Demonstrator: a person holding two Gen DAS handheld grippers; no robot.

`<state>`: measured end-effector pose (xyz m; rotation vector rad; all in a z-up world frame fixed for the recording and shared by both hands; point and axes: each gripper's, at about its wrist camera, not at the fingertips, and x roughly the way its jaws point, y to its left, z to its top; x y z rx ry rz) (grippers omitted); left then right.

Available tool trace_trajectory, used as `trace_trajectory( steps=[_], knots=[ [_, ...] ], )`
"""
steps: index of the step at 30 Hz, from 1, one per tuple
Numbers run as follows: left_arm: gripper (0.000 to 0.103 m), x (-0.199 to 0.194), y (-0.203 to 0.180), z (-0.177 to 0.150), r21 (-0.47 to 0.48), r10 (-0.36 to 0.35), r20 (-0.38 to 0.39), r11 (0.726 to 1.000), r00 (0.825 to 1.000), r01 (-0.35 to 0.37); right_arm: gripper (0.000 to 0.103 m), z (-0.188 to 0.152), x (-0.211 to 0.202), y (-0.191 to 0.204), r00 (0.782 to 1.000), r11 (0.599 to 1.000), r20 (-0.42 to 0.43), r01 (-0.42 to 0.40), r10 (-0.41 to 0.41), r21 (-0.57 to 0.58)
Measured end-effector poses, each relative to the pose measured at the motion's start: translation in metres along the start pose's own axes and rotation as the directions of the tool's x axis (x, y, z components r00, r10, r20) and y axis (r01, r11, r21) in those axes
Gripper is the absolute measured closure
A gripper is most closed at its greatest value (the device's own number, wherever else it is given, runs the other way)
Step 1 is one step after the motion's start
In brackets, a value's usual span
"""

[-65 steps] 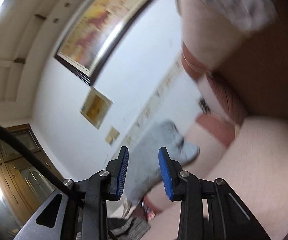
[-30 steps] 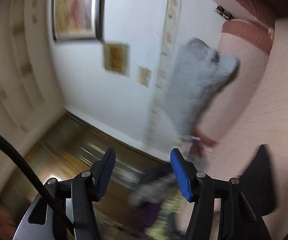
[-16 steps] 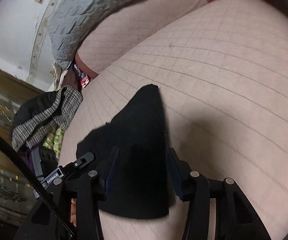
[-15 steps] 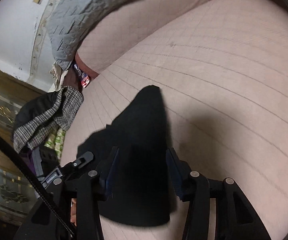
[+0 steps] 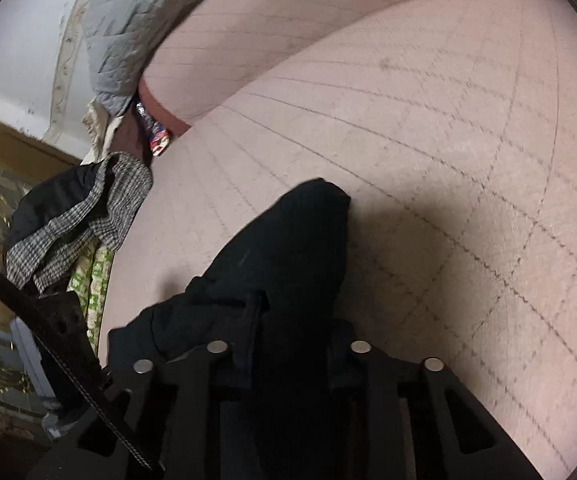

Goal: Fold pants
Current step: 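Grasp the folded pants end with the right gripper and fold it over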

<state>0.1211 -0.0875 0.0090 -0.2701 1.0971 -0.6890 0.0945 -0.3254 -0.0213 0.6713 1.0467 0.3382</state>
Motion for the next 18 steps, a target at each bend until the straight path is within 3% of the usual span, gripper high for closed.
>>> trace_trajectory(
  steps=[7,11,16,18],
  knots=[
    [0.066,-0.047,-0.003,0.01,-0.036,-0.058,0.055,0.998,0.997,0.06,0.083,0.009,-0.042,0.055,0.995,0.995,0.056,-0.076,0.08,-0.072],
    [0.066,-0.065,0.006,0.035,-0.087,-0.079,0.088,0.993,0.993,0.086,0.084,0.025,-0.047,0.071,0.988,0.988,0.061,-0.141,0.144,-0.055],
    [0.064,-0.041,0.021,0.063,-0.096,-0.003,0.041,0.995,0.999,0.007,0.084,0.053,-0.015,0.069,0.993,0.994,0.044,-0.109,0.109,-0.006],
    [0.055,-0.019,0.037,0.072,-0.117,0.045,-0.001,0.992,0.999,-0.044,0.084,0.064,0.008,0.062,0.998,0.998,0.033,-0.058,0.058,0.001]
  ],
)
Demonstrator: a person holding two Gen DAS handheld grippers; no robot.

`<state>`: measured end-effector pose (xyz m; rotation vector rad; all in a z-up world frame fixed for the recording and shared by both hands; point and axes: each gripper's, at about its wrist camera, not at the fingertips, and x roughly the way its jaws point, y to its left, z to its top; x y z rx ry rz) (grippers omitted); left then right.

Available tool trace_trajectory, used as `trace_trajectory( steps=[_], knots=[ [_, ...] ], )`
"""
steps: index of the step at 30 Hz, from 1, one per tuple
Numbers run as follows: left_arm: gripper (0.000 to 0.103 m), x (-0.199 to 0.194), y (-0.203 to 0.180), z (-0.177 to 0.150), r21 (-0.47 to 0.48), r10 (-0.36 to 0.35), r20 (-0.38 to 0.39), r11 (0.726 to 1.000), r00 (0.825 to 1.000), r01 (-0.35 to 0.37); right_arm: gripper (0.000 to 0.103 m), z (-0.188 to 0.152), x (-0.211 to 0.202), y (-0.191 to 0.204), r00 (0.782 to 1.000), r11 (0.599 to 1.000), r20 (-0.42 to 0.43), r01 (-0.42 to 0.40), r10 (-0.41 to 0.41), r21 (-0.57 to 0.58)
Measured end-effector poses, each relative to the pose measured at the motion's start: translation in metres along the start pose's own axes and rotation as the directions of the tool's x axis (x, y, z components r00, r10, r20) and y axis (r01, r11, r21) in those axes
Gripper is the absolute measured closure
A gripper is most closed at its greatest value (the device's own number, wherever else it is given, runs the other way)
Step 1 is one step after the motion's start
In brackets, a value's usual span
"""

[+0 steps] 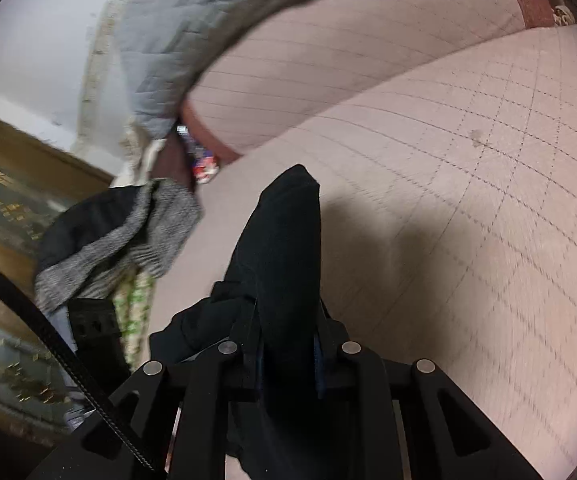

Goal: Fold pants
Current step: 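Grasp the folded pants end with the right gripper and fold it over, then release the bundle and pull both grippers back from it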

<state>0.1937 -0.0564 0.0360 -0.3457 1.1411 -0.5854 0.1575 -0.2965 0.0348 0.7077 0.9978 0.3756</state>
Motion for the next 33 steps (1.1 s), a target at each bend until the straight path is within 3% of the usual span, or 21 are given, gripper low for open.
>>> trace_trajectory(
  steps=[2,3,4,7,11,15,17,19,21,23,26,29,32,33],
  knots=[
    [0.046,0.018,0.017,0.004,-0.046,0.042,-0.037,0.998,0.998,-0.044,0.078,0.006,0.023,-0.01,0.997,0.998,-0.031,0.065,-0.066,-0.013],
    [0.044,0.028,0.029,0.006,-0.092,0.045,-0.061,0.995,0.997,-0.05,0.074,0.008,0.035,-0.019,0.986,0.987,-0.035,0.162,-0.163,-0.014],
    [0.042,0.032,0.039,0.007,-0.145,-0.002,-0.068,0.989,0.998,-0.008,0.065,0.008,0.038,-0.025,0.977,0.977,-0.032,0.212,-0.212,0.0],
    [0.042,0.011,0.048,0.004,-0.198,-0.106,-0.029,0.975,0.994,0.098,0.062,0.006,0.021,-0.035,0.989,0.987,0.013,0.147,-0.148,0.064],
    [0.042,-0.034,0.054,0.0,-0.153,-0.077,0.043,0.985,0.996,0.083,0.062,-0.005,-0.035,-0.023,0.983,0.99,0.119,0.14,-0.137,-0.019],
    [0.042,-0.069,0.051,-0.004,-0.189,-0.139,0.138,0.968,0.981,0.164,0.061,-0.025,-0.066,-0.007,0.991,0.999,0.136,0.005,0.002,-0.045],
    [0.038,-0.065,0.035,-0.001,-0.173,-0.147,0.138,0.97,0.98,0.17,0.061,-0.041,-0.068,0.002,0.992,0.996,0.119,-0.043,0.051,-0.074],
    [0.029,-0.052,0.013,0.001,-0.136,-0.094,0.135,0.984,0.986,0.113,0.06,-0.055,-0.064,0.012,0.992,0.993,0.094,-0.071,0.08,-0.098],
    [0.026,-0.037,0.004,0.002,-0.13,-0.056,0.127,0.989,0.99,0.073,0.06,-0.069,-0.055,0.014,0.994,0.992,0.073,-0.068,0.076,-0.107],
    [0.026,-0.012,0.009,0.004,-0.154,-0.054,0.071,0.986,0.996,0.064,0.059,-0.077,-0.044,0.006,0.996,0.995,0.052,-0.066,0.07,-0.071],
    [0.026,0.014,0.022,0.003,-0.181,0.02,0.034,0.983,0.999,-0.013,0.06,-0.086,-0.027,-0.017,0.999,0.999,0.029,-0.022,0.023,-0.023],
    [0.026,0.011,0.032,0.002,-0.193,-0.038,0.06,0.98,0.998,0.049,0.06,-0.087,-0.024,-0.033,0.997,0.998,0.043,-0.062,0.061,0.014],
    [0.026,-0.006,0.053,-0.001,-0.249,-0.142,0.068,0.956,0.988,0.154,0.06,-0.087,-0.03,-0.039,0.995,0.996,0.062,-0.078,0.076,0.037],
    [0.026,-0.015,0.056,-0.003,-0.251,-0.145,0.073,0.955,0.987,0.159,0.06,-0.089,-0.038,-0.038,0.995,0.997,0.08,-0.069,0.066,0.034]
  ],
)
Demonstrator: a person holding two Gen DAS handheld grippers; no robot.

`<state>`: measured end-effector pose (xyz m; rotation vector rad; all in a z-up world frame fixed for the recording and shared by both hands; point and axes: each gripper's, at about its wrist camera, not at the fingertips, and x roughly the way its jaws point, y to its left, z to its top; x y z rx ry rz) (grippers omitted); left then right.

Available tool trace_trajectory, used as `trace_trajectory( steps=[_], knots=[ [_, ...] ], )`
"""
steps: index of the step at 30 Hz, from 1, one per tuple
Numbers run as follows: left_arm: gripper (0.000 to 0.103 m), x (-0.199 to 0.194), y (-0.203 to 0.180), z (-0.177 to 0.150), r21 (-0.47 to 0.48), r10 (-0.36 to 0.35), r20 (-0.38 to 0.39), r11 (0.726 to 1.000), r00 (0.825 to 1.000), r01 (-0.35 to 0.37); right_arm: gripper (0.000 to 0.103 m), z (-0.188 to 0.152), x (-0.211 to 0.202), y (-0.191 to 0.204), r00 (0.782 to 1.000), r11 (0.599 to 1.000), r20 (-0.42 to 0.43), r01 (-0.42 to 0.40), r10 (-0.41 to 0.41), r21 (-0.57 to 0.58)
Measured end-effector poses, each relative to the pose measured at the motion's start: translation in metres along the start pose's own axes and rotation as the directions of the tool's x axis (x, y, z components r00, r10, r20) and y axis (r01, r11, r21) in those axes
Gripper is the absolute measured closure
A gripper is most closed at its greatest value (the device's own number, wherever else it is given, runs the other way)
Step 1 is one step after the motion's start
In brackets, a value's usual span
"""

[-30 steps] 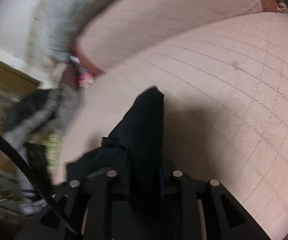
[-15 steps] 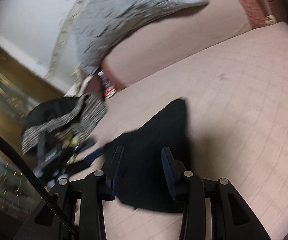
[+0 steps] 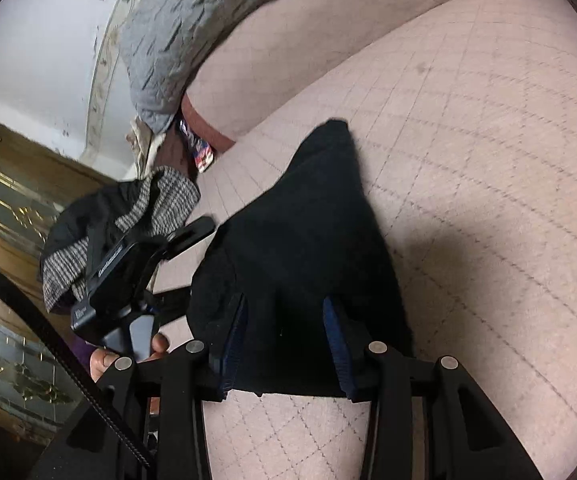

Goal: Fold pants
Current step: 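Release the bundle and pull both grippers back from it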

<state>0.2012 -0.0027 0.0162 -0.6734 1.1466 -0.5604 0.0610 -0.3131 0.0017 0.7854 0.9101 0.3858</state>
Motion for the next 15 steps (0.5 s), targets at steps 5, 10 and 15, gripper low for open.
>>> trace_trajectory(
  steps=[5,10,15],
  knots=[
    [0.025,-0.047,-0.008,-0.027,0.078,0.109,0.041,0.991,0.993,-0.112,0.054,-0.021,-0.042,0.014,0.995,0.997,0.076,0.066,-0.063,-0.038],
    [0.025,-0.084,-0.036,-0.1,0.213,0.285,0.16,0.925,0.945,-0.315,0.048,-0.067,-0.061,0.026,0.98,0.981,0.092,0.185,-0.179,-0.063],
    [0.022,-0.116,-0.066,-0.188,0.23,0.383,0.402,0.837,0.832,-0.496,0.048,-0.125,-0.074,0.039,0.927,0.927,0.142,0.362,-0.347,-0.095]
  ],
)
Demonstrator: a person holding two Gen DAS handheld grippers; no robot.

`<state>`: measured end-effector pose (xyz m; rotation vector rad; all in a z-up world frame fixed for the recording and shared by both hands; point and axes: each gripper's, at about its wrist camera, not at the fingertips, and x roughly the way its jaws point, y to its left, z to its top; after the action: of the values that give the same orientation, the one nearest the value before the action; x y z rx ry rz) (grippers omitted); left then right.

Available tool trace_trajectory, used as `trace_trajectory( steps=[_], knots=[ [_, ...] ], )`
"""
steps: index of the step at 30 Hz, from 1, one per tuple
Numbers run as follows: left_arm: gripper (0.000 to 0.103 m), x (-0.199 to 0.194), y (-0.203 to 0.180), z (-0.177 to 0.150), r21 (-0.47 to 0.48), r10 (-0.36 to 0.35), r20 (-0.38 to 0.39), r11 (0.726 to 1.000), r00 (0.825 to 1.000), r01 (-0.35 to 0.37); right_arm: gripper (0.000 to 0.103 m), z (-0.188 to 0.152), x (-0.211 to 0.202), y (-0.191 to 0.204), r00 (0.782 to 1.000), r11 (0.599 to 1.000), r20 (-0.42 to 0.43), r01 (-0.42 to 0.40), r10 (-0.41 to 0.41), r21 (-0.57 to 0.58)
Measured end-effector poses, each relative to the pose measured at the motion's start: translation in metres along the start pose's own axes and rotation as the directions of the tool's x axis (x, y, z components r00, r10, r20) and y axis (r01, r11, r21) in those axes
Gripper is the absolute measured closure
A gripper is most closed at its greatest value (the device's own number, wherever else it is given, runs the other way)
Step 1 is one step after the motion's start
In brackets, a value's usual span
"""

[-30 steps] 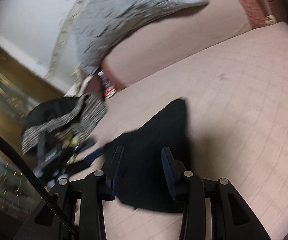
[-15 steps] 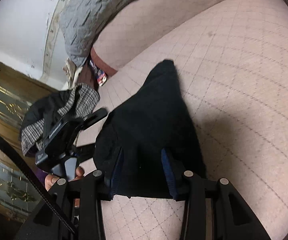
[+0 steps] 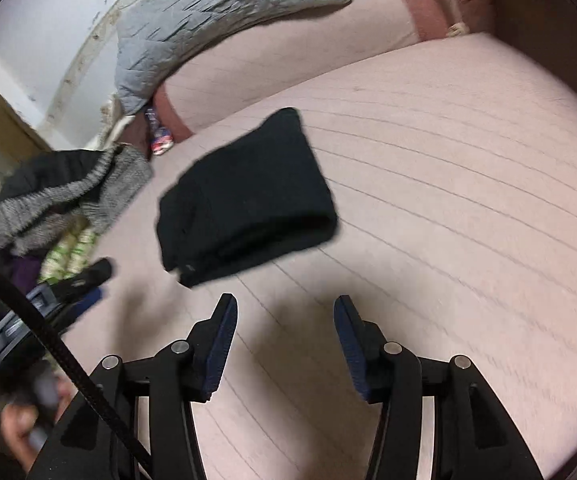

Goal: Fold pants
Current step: 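Release the bundle and pull both grippers back from it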

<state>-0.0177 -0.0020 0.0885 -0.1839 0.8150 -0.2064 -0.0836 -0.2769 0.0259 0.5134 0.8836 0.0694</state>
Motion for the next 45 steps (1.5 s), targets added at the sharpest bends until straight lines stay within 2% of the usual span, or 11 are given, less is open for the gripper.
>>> trace_trajectory(
  steps=[2,4,6,9,10,13,16,21,25,34,45],
  knots=[
    [0.016,-0.017,-0.012,-0.012,0.024,0.034,0.054,0.999,0.998,-0.035,0.048,-0.009,-0.006,0.002,0.999,0.999,0.013,0.033,-0.033,0.003],
    [0.015,-0.033,-0.027,-0.019,0.085,0.048,0.107,0.995,0.993,-0.057,0.048,-0.015,-0.014,0.004,0.999,0.999,0.021,0.04,-0.04,0.008],
    [0.005,-0.046,-0.042,-0.021,0.155,0.082,0.173,0.982,0.982,-0.109,0.047,-0.016,-0.023,0.006,0.998,0.999,0.048,0.048,-0.048,-0.009],
    [0.003,-0.064,-0.061,-0.025,0.226,0.118,0.255,0.958,0.96,-0.177,0.045,-0.016,-0.033,0.021,0.993,0.997,0.098,0.064,-0.059,-0.039],
    [0.003,-0.068,-0.062,-0.025,0.231,0.114,0.261,0.957,0.959,-0.177,0.044,-0.016,-0.036,0.024,0.992,0.997,0.11,0.066,-0.06,-0.05],
    [0.003,-0.075,-0.062,-0.02,0.2,0.057,0.217,0.974,0.975,-0.102,0.042,-0.018,-0.047,0.029,0.987,0.993,0.138,0.092,-0.082,-0.068],
    [0.003,-0.075,-0.05,-0.016,0.107,-0.022,0.132,0.994,0.991,0.008,0.038,-0.02,-0.051,0.027,0.985,0.994,0.141,0.103,-0.096,-0.047],
    [0.003,-0.064,-0.03,-0.018,-0.034,-0.104,0.031,0.994,0.994,0.105,0.038,-0.025,-0.046,0.024,0.988,0.993,0.115,0.11,-0.105,-0.038],
    [0.003,-0.058,-0.029,-0.024,-0.05,-0.089,0.008,0.995,0.996,0.089,0.037,-0.029,-0.039,0.03,0.99,0.992,0.098,0.108,-0.102,-0.062],
    [0.003,-0.053,-0.044,-0.028,0.021,-0.053,0.018,0.998,0.998,0.053,0.036,-0.037,-0.023,0.033,0.994,0.991,0.047,0.1,-0.096,-0.086],
    [0.003,-0.037,-0.052,-0.035,0.059,-0.028,-0.034,0.998,0.999,0.03,0.035,-0.038,-0.012,0.026,0.996,0.993,0.009,0.093,-0.093,-0.072]
  ],
)
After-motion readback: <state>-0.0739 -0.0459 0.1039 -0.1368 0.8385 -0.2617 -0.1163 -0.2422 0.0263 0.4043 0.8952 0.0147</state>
